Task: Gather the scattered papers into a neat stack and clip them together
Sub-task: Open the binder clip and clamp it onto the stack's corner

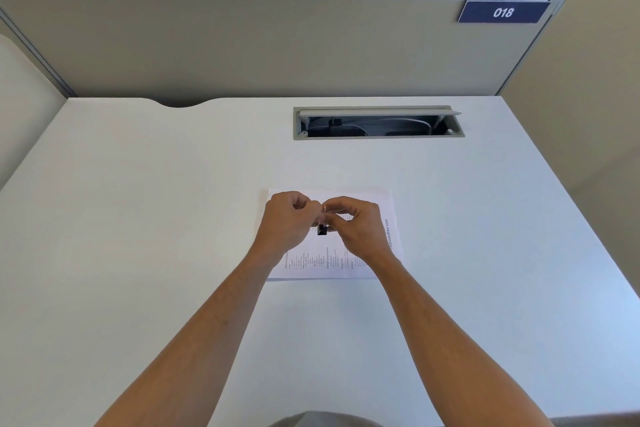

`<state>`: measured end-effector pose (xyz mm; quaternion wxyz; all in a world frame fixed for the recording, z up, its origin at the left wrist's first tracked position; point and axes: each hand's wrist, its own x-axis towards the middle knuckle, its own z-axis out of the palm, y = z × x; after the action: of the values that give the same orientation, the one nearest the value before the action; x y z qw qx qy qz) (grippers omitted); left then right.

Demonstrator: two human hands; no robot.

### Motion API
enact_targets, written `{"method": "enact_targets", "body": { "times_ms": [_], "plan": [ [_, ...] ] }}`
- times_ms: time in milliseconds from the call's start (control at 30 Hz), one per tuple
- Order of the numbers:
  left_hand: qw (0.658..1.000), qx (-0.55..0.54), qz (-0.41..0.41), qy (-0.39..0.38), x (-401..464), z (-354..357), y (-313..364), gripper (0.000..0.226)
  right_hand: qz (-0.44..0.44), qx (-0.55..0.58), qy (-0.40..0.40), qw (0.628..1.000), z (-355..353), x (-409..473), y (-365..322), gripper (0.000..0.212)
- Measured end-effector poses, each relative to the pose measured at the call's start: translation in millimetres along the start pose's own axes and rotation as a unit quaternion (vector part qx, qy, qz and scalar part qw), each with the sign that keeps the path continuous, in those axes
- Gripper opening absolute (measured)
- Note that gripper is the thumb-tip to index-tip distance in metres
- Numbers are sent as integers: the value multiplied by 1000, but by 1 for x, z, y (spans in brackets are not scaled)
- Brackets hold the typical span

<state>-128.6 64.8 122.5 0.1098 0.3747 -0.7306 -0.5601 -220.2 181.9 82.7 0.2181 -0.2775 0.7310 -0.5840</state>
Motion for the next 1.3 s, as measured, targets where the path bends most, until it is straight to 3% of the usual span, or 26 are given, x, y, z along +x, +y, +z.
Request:
{"method": "enact_targets", "body": {
  "times_ms": [167,300,567,900,1000,1167,1300],
  "plan": [
    [967,-230,-107,-22,1,-8,0,15,46,177,50,982,-6,0,-1,5],
    [938,-320,-131,-32,-4,-5,2,16,94,281,67,953,1,-1,-3,4],
    [921,-366,-136,-5,-1,-1,-11,15,179,373,57,909,5,0,-9,5],
    [886,-442,-139,2,-3,7,-21,10,204,426,31,881,12,4,-11,8],
    [893,-425,-149,-22,-4,8,-24,8,213,400,10,892,16,0,-11,11],
    [947,-292,-135,-12,-4,9,-30,13,206,366,-15,908,20,-7,-7,15],
    [969,-219,-106,-30,-4,8,-33,18,187,326,-4,927,18,-10,-3,18]
  ]
}}
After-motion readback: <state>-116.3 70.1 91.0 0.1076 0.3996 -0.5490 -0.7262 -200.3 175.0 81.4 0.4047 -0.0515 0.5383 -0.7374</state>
